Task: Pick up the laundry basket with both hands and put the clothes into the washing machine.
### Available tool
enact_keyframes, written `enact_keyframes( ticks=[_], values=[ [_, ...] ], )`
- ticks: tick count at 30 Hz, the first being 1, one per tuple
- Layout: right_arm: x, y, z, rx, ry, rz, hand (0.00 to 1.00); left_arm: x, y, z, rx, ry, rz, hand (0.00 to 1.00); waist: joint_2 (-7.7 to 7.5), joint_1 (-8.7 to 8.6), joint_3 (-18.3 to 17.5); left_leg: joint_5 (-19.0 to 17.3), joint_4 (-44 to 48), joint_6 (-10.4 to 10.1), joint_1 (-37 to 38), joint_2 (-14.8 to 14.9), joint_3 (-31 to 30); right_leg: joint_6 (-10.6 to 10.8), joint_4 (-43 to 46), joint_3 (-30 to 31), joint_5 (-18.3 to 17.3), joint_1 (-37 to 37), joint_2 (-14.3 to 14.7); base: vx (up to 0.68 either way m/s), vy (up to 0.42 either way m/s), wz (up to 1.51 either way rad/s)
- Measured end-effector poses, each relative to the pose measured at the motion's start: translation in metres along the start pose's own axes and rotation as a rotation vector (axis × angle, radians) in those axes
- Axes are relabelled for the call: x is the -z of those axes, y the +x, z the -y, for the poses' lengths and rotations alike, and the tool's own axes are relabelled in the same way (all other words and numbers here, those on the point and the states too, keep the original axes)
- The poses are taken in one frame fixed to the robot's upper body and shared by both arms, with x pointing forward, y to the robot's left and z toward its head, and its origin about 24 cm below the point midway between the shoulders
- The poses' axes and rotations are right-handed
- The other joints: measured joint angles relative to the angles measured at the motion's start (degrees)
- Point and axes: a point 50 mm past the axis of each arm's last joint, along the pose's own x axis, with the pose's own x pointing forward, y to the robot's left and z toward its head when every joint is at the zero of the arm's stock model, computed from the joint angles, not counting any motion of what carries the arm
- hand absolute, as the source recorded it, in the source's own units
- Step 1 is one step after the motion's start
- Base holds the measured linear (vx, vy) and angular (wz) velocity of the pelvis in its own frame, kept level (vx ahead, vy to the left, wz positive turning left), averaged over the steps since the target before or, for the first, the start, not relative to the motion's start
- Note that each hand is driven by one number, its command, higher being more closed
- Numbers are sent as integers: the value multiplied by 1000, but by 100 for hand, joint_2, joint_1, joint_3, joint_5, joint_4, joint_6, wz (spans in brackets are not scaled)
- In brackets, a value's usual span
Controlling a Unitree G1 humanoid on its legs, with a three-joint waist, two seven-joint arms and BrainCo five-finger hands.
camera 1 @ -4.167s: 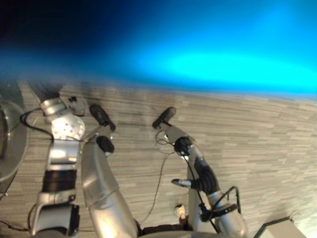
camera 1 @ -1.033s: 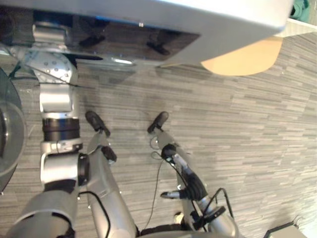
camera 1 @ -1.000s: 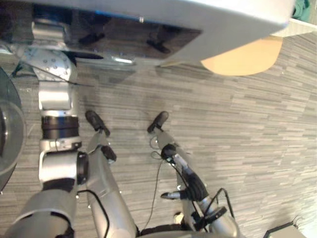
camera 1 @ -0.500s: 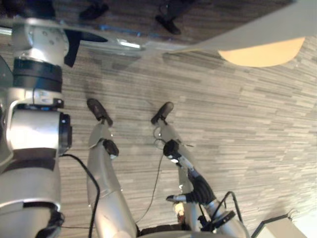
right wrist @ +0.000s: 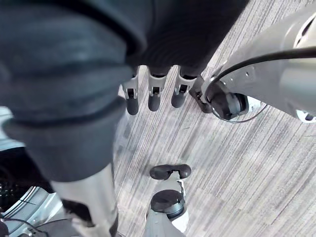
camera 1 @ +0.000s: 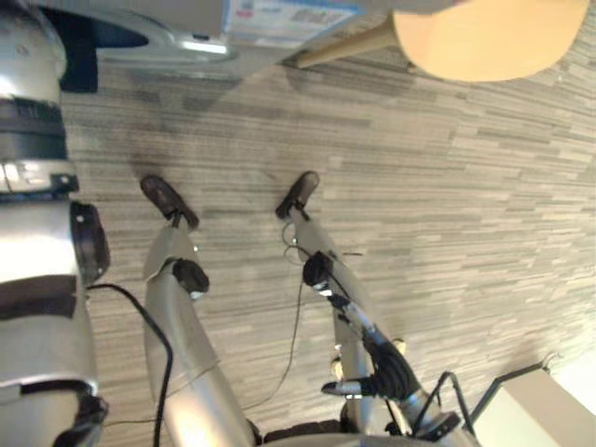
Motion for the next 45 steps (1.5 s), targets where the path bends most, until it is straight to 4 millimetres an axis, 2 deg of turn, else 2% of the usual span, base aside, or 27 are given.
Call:
enact_keyframes(
  ticks=[1,2,3,7,11,13,15,19,20,22,26,27,30,35,39,42,43,44,45],
  values=[
    [1,0,0,-15,-2,-5,0,21,-2,-21,-10,162,-71,0,0,-2,0,-22,-3,7,132,0,37,-18,1,16,-13,94,2,50,-31,0],
    [1,0,0,-20,-2,-6,0,26,-3,-26,-10,217,-87,0,0,-2,0,-28,-4,7,163,0,48,-20,-1,20,-15,120,5,66,-46,-3],
    [2,0,-1,-45,-4,-9,0,46,-9,-53,-9,431,-166,0,0,5,0,-53,-12,-2,314,17,88,-23,-32,49,-15,248,37,55,-41,-4],
    [2,-1,-1,-115,-16,-12,0,79,-33,-102,49,875,-304,0,-1,29,-1,-119,-17,-57,642,89,143,-22,-104,95,-17,551,116,74,-51,-4],
    [1,-1,4,-136,-11,-11,0,96,-51,-125,80,977,-390,0,-5,29,-4,-126,-120,-70,906,80,191,-17,-236,138,-19,777,176,61,-32,0],
    [-1,-2,5,-127,-7,-8,0,101,-62,-140,87,987,-434,0,-7,36,-5,-128,-163,-72,1035,82,243,-16,-265,181,-21,850,192,60,-28,-5],
    [-4,-3,5,-145,1,-1,0,109,-77,-153,90,923,-501,0,-8,100,-6,-126,-200,-74,1130,86,281,-15,-287,202,-21,913,211,68,-27,-3],
    [-2,-6,7,-128,1,-16,0,119,-102,-159,67,588,-556,0,-7,227,-6,-124,-209,-72,1160,52,257,-16,-248,181,-20,950,175,64,-8,5],
    [-1,-7,6,-125,0,-24,0,119,-106,-159,65,548,-561,0,-7,253,-6,-124,-213,-72,1166,36,255,-17,-244,180,-21,953,161,61,7,9],
    [1,-11,7,-111,-37,-48,0,121,-128,-169,61,456,-590,0,0,347,-2,-122,-253,-69,1224,-37,238,-21,-221,164,-24,1010,103,55,12,15],
    [3,-11,6,-81,-63,-54,0,115,-167,-192,50,509,-628,0,9,472,5,-112,-387,-77,1363,-202,198,-70,-135,117,-101,1107,-40,44,17,22],
    [5,-11,2,-72,-61,-60,0,111,-181,-197,35,536,-615,0,17,553,10,-80,-484,-89,1414,-283,195,-59,-133,109,-109,1127,-88,27,16,22],
    [15,-7,-4,-30,-30,-82,0,106,-194,-207,-36,639,-553,0,21,666,13,11,-657,-62,1477,-426,169,-55,-128,91,-112,1143,-170,18,7,18],
    [18,5,-14,-14,3,-37,0,103,-196,-232,-154,1091,-462,0,30,620,19,79,-786,-26,1481,-559,128,-65,-171,65,-96,1145,-243,-1,0,10],
    [17,6,-14,-10,-3,-28,0,112,-199,-242,-215,1188,-499,0,30,603,19,53,-806,-57,1470,-555,137,-52,-311,109,-67,1140,-190,-13,-22,-5],
    [10,6,-12,-11,-11,10,0,124,-185,-230,-228,1187,-502,0,26,504,17,54,-789,-55,1366,-490,119,8,-476,150,3,1119,-56,7,-32,-5],
    [3,5,-9,-15,-22,46,0,131,-174,-217,-209,1189,-491,0,23,460,15,55,-762,-54,1292,-473,113,46,-482,148,30,1062,-51,21,-20,-4],
    [1,5,-9,-15,-23,53,0,132,-172,-213,-203,1186,-486,0,22,448,15,56,-755,-52,1274,-469,115,47,-481,150,31,1045,-50,30,-20,-8],
    [-5,5,-7,-13,-27,80,0,136,-161,-197,-171,1173,-457,0,22,361,15,71,-703,-24,1197,-433,116,58,-482,150,45,993,-28,32,-17,-11]
  ],
)
